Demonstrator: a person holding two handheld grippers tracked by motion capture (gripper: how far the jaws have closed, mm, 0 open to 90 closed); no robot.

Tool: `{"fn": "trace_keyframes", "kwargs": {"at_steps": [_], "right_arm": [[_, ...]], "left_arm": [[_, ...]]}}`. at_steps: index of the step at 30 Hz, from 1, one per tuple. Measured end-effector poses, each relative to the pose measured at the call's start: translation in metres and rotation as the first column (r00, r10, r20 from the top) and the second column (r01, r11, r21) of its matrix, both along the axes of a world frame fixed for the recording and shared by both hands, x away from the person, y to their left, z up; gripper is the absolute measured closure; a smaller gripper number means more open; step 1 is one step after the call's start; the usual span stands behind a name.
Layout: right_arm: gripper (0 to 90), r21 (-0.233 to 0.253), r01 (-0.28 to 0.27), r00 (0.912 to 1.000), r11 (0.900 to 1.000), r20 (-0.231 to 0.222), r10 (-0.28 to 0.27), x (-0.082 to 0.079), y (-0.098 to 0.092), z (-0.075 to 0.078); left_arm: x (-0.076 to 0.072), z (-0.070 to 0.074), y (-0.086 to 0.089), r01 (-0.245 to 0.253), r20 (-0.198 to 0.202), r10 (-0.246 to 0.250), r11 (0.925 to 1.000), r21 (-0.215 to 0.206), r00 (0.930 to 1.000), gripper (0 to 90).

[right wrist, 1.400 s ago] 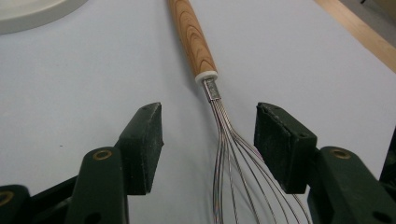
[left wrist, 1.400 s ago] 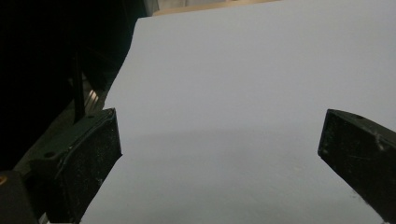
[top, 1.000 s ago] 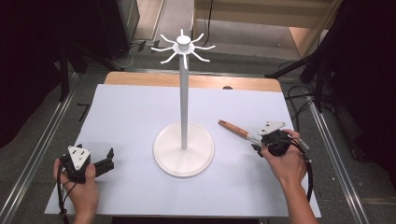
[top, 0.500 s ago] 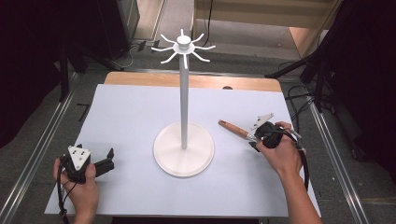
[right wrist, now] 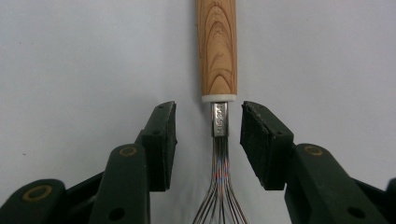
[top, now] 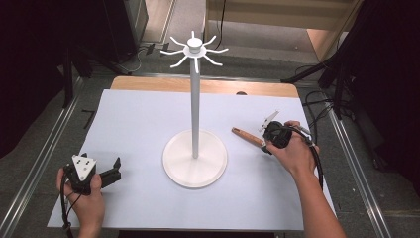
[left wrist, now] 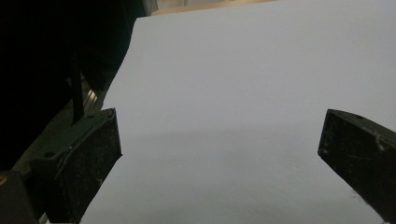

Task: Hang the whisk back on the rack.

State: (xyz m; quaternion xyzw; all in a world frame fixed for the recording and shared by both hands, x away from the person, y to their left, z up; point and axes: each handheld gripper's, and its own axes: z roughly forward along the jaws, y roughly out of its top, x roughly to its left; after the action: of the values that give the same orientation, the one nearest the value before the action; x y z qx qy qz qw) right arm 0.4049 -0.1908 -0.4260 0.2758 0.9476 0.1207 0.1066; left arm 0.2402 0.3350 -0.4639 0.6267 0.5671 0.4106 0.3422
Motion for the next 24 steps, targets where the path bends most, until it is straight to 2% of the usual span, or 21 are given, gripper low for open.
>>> {"fn": "trace_keyframes", "kwargs": {"at_steps": [4, 6, 8, 11, 13, 16, 18, 20, 24], "right_arm": [[61.2, -0.005, -0.014, 0.9995, 1.0, -0.027, 0.013, 0.007, 0.005, 0.001], [61.9, -0.007, -0.019, 0.9981, 1.0, -0.058, 0.018, 0.012, 0.008, 0.001], [62.9, -0.012, -0.023, 0.9977, 1.0, -0.064, 0.022, 0.015, 0.01, 0.001], [69.6, -0.019, -0.022, 0.996, 1.0, -0.087, 0.02, 0.021, 0.012, 0.001], [69.5, -0.015, -0.011, 0.9948, 1.0, -0.101, 0.009, 0.025, 0.013, 0.001], [68.9, -0.01, -0.006, 0.9955, 1.0, -0.095, 0.005, 0.028, 0.015, 0.001], [67.5, -0.032, -0.018, 0.9949, 0.999, -0.1, 0.014, 0.03, 0.018, 0.0], [66.2, -0.065, -0.018, 0.9964, 0.998, -0.084, 0.012, 0.031, 0.022, -0.001], [66.4, -0.078, -0.012, 0.9945, 0.997, -0.104, 0.004, 0.036, 0.026, -0.003]], "left_arm": [[0.0, 0.0, -0.001, -0.002, -0.002, 0.002, 1.0, 0.002, 1.0, 0.0], [0.0, 0.0, -0.001, -0.003, -0.002, 0.003, 1.0, 0.002, 1.0, 0.0], [0.0, 0.0, 0.0, -0.004, -0.002, 0.004, 1.0, 0.001, 1.0, 0.0], [0.0, 0.0, -0.001, -0.002, -0.002, 0.002, 1.0, 0.002, 1.0, 0.0], [0.0, 0.0, 0.0, -0.001, -0.002, 0.001, 1.0, 0.001, 1.0, 0.0], [0.0, 0.0, 0.0, -0.002, -0.003, 0.002, 1.0, -0.001, 1.0, 0.0], [0.0, 0.0, 0.0, -0.001, -0.003, 0.001, 1.0, -0.001, 1.0, 0.0], [0.0, 0.0, 0.0, -0.002, -0.003, 0.002, 1.0, -0.002, 1.0, 0.0], [0.0, 0.0, 0.0, -0.002, -0.007, 0.002, 1.0, -0.001, 1.0, 0.0]]}}
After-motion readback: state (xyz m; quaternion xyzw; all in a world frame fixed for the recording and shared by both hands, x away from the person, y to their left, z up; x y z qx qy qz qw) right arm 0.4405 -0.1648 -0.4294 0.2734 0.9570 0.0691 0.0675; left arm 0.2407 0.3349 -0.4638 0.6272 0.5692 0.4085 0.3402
